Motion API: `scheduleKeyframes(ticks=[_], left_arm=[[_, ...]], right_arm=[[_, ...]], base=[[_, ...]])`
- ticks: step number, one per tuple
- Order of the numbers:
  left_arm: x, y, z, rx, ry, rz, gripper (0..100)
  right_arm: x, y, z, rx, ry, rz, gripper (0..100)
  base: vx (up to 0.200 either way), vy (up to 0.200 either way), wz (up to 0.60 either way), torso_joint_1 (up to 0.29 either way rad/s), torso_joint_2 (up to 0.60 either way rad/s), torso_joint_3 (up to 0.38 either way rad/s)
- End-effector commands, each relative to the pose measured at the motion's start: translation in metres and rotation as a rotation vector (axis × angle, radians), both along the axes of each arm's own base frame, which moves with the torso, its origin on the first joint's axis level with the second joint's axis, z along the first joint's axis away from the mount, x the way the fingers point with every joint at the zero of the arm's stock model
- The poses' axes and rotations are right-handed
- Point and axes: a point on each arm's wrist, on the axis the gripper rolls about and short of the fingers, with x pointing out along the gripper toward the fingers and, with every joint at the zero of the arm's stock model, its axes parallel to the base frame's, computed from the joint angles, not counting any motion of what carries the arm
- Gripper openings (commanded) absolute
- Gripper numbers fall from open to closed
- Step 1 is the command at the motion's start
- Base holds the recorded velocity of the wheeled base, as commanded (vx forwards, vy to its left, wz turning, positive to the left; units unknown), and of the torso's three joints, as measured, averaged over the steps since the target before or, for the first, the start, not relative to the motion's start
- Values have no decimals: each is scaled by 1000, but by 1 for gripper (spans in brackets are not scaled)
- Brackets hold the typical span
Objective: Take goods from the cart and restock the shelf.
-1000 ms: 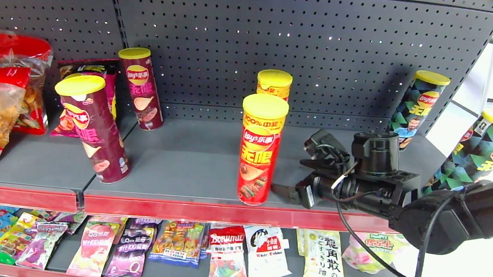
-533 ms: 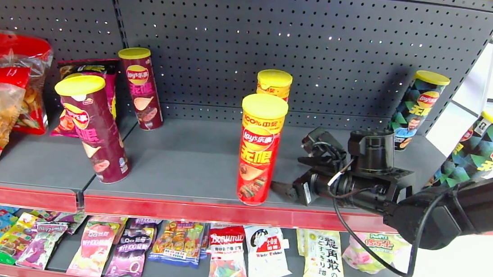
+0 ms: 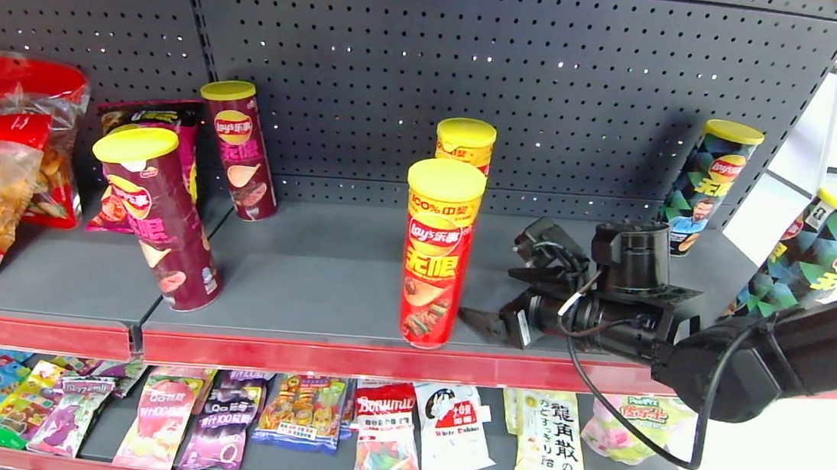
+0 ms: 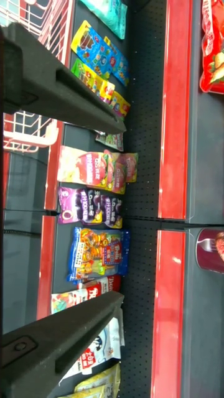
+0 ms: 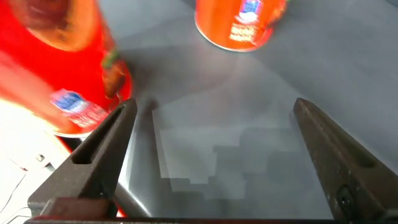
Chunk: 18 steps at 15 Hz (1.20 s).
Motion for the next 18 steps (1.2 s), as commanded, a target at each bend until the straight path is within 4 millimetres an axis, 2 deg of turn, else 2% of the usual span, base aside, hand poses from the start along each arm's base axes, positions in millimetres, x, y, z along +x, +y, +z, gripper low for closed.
scheduleKeyframes(ticks=[1,6,11,12,18], left_arm=[[0,0,0,0,1,1,100],[0,0,0,0,1,1,100],[0,0,0,0,1,1,100],[0,0,0,0,1,1,100],[0,0,0,0,1,1,100]], right_arm=[[-1,-5,1,-2,1,-11,100],[-17,-5,3,0,5,55,100],[-18,2,7,11,-17,114,100],[-24,5,11,21,-27,163,100],[-28,5,14,35,-40,251,100]], base=[[0,0,0,0,0,0],[0,0,0,0,0,0],[0,0,0,0,0,0],[0,0,0,0,0,0],[0,0,0,0,0,0]])
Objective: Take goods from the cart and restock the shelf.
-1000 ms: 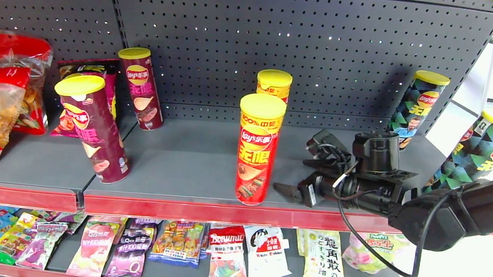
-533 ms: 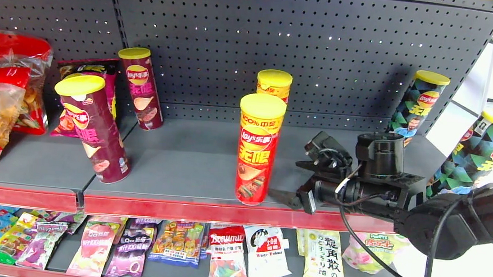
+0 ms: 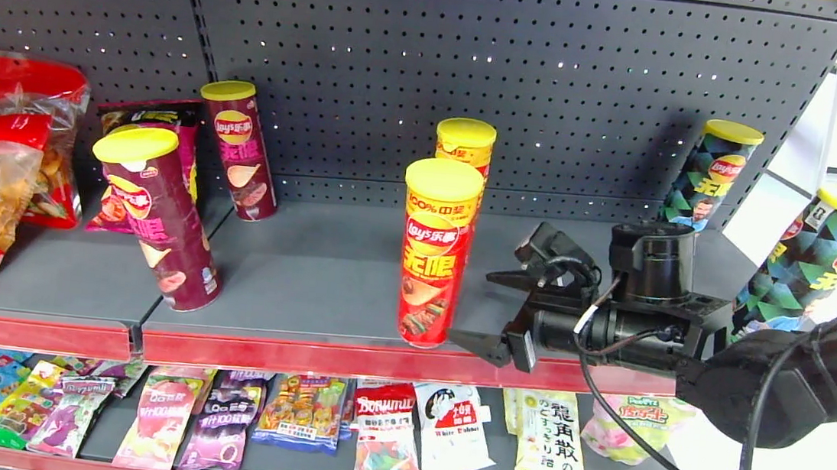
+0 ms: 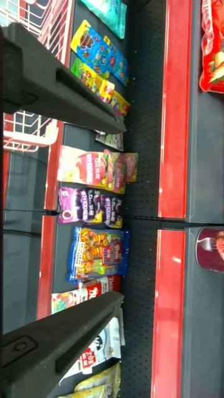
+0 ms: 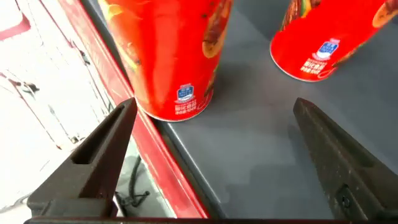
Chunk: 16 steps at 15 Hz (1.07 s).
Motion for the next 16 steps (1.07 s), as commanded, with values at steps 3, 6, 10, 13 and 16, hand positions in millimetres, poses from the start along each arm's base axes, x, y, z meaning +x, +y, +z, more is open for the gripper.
scheduleKeyframes(ticks=[3,6,10,13,16], left_arm=[[0,0,0,0,1,1,100],[0,0,0,0,1,1,100],[0,0,0,0,1,1,100],[0,0,0,0,1,1,100],[0,0,0,0,1,1,100]], right_arm=[[-7,11,4,13,-13,75,100],[-5,17,-1,14,3,85,100],[-1,19,-3,18,1,84,100],[7,23,-2,29,-14,82,100],[14,29,-4,34,-22,83,100]], base=[[0,0,0,0,0,0],[0,0,0,0,0,0],[0,0,0,0,0,0],[0,0,0,0,0,0],[0,0,0,0,0,0]])
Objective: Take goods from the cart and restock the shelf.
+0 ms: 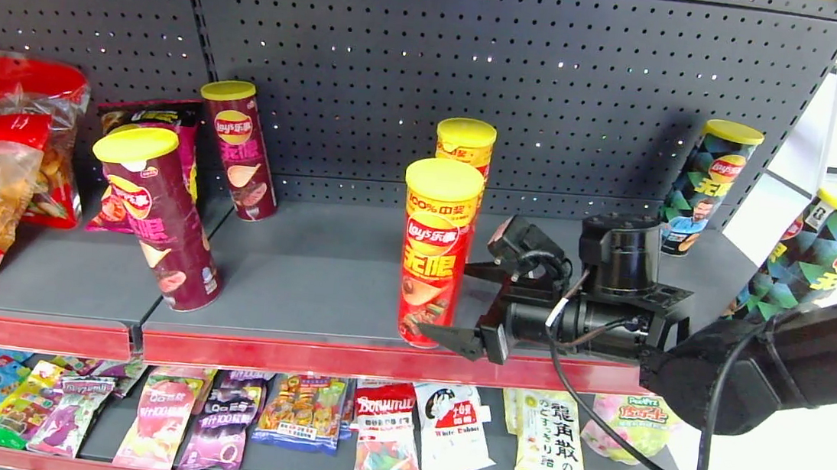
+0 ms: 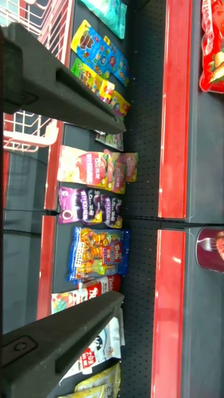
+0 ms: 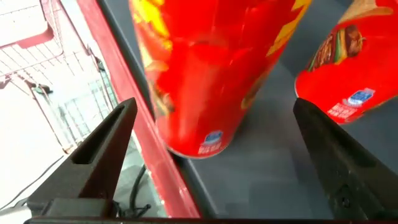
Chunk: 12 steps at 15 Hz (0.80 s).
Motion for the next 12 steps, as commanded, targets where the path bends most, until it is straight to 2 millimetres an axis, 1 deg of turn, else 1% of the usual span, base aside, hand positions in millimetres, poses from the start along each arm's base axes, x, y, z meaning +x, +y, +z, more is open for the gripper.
scheduleKeyframes(ticks=[1,6,12], left_arm=[[0,0,0,0,1,1,100],[0,0,0,0,1,1,100],[0,0,0,0,1,1,100]], right_arm=[[7,5,-4,0,1,1,100],[6,10,-7,7,12,48,100],[13,16,-8,12,3,58,100]], base=[[0,0,0,0,0,0],[0,0,0,0,0,0],[0,0,0,0,0,0]])
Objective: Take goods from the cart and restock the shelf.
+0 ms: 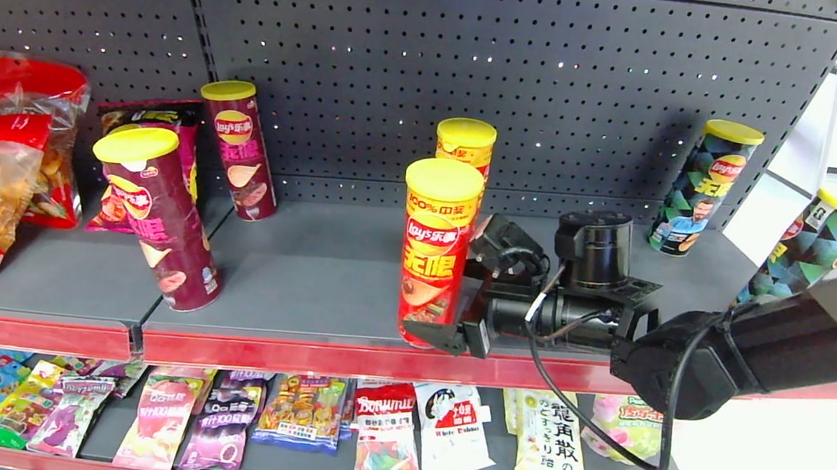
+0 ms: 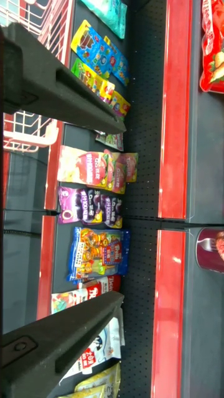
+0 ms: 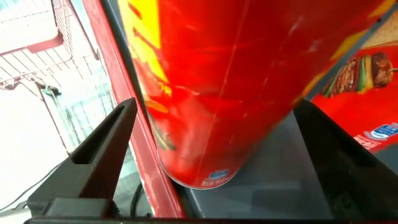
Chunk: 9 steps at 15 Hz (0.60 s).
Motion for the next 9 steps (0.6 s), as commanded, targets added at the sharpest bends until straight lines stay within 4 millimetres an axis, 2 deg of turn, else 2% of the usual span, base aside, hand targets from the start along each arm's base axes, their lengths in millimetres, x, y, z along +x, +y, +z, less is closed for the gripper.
scheduleKeyframes(ticks=[1,9], left_arm=[[0,0,0,0,1,1,100],[0,0,0,0,1,1,100]], right_arm=[[2,2,-3,-4,2,2,100],[6,6,-6,-6,-2,7,100]], base=[[0,0,0,0,0,0],[0,0,0,0,0,0]])
